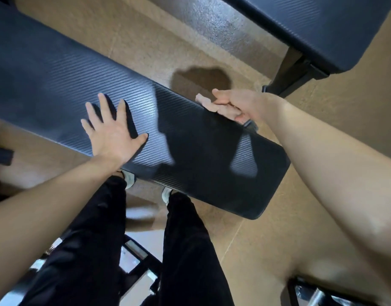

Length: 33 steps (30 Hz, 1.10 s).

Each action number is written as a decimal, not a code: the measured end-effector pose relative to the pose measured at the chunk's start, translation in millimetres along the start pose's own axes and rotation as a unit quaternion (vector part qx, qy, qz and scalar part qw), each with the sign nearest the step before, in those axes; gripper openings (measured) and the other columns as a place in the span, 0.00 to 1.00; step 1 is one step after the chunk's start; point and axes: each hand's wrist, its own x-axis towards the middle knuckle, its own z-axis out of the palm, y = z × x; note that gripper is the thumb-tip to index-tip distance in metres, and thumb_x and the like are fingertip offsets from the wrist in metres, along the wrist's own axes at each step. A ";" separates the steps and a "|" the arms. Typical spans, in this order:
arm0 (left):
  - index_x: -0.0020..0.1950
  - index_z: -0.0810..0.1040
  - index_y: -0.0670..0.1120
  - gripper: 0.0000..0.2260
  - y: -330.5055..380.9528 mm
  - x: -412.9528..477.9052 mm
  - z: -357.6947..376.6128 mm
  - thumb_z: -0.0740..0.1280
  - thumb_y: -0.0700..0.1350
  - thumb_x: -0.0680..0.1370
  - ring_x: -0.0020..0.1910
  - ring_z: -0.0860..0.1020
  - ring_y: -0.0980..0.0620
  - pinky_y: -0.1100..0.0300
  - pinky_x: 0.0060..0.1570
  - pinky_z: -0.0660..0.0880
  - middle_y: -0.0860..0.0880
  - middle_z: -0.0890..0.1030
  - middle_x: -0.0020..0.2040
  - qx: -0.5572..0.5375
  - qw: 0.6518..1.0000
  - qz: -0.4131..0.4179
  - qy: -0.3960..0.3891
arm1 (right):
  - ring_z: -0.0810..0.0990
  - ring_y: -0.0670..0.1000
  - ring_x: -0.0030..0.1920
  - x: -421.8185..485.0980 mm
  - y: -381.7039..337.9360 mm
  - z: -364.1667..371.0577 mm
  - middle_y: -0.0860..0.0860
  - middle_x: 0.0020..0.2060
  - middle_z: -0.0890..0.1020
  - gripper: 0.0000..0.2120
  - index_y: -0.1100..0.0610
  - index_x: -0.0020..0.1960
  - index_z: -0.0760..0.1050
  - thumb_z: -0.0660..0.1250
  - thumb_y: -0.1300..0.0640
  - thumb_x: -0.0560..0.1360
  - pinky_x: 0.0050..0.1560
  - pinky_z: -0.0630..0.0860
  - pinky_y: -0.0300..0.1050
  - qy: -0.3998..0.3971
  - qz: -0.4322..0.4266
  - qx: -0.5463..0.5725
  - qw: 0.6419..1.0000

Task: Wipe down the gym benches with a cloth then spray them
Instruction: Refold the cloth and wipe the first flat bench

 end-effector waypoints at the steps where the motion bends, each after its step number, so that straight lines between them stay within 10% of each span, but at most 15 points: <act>1: 0.84 0.48 0.49 0.50 -6.3 4.0 -1.3 0.68 0.70 0.72 0.80 0.43 0.27 0.27 0.74 0.49 0.37 0.40 0.83 0.002 1.000 -0.025 -0.016 | 0.71 0.48 0.30 2.0 -7.8 2.5 0.48 0.26 0.75 0.28 0.52 0.51 0.82 0.63 0.29 0.71 0.32 0.64 0.42 -0.003 0.000 0.010 1.000; 7: 0.83 0.45 0.55 0.50 -40.1 18.0 -13.2 0.68 0.72 0.71 0.80 0.45 0.29 0.28 0.75 0.52 0.38 0.42 0.83 -0.024 0.998 -0.043 -0.049 | 0.50 0.58 0.34 -2.2 -61.7 22.1 0.65 0.42 0.64 0.19 0.50 0.38 0.74 0.58 0.36 0.73 0.34 0.47 0.51 -0.109 0.000 -0.002 0.994; 11: 0.82 0.54 0.56 0.46 -61.1 16.7 -18.7 0.72 0.68 0.71 0.77 0.56 0.31 0.32 0.67 0.66 0.39 0.53 0.81 -0.017 1.000 0.005 -0.020 | 0.59 0.52 0.36 5.7 -91.2 35.9 0.52 0.48 0.69 0.10 0.43 0.54 0.73 0.58 0.40 0.79 0.40 0.63 0.47 -0.067 0.040 0.005 0.997; 15: 0.80 0.64 0.51 0.42 -93.9 28.6 -30.7 0.75 0.64 0.70 0.66 0.67 0.34 0.37 0.61 0.72 0.42 0.66 0.75 -0.030 0.998 0.053 0.002 | 0.68 0.47 0.64 14.0 -123.2 51.1 0.42 0.65 0.72 0.21 0.47 0.72 0.69 0.56 0.40 0.82 0.69 0.68 0.56 -0.034 0.027 -0.037 0.998; 22: 0.78 0.66 0.46 0.39 -151.4 54.6 -53.0 0.71 0.64 0.73 0.68 0.69 0.37 0.39 0.64 0.70 0.43 0.71 0.73 -0.045 0.997 0.049 0.033 | 0.75 0.47 0.33 8.9 -190.1 83.8 0.47 0.33 0.77 0.08 0.52 0.42 0.75 0.62 0.54 0.80 0.41 0.72 0.42 -0.035 0.055 -0.026 0.998; 30: 0.81 0.57 0.52 0.44 -215.5 77.2 -63.6 0.69 0.69 0.72 0.80 0.52 0.35 0.35 0.77 0.57 0.41 0.52 0.82 -0.037 0.999 -0.021 0.031 | 0.72 0.49 0.56 34.4 -256.4 116.2 0.46 0.60 0.75 0.17 0.50 0.61 0.75 0.63 0.41 0.78 0.64 0.72 0.53 -0.005 0.073 -0.037 0.997; 33: 0.83 0.51 0.55 0.49 -239.4 91.4 -67.2 0.69 0.72 0.70 0.81 0.46 0.31 0.33 0.78 0.51 0.40 0.45 0.83 -0.043 0.997 -0.059 0.007 | 0.74 0.49 0.57 44.9 -284.5 125.2 0.49 0.63 0.75 0.23 0.53 0.62 0.75 0.61 0.36 0.78 0.57 0.74 0.51 -0.016 0.100 -0.033 0.994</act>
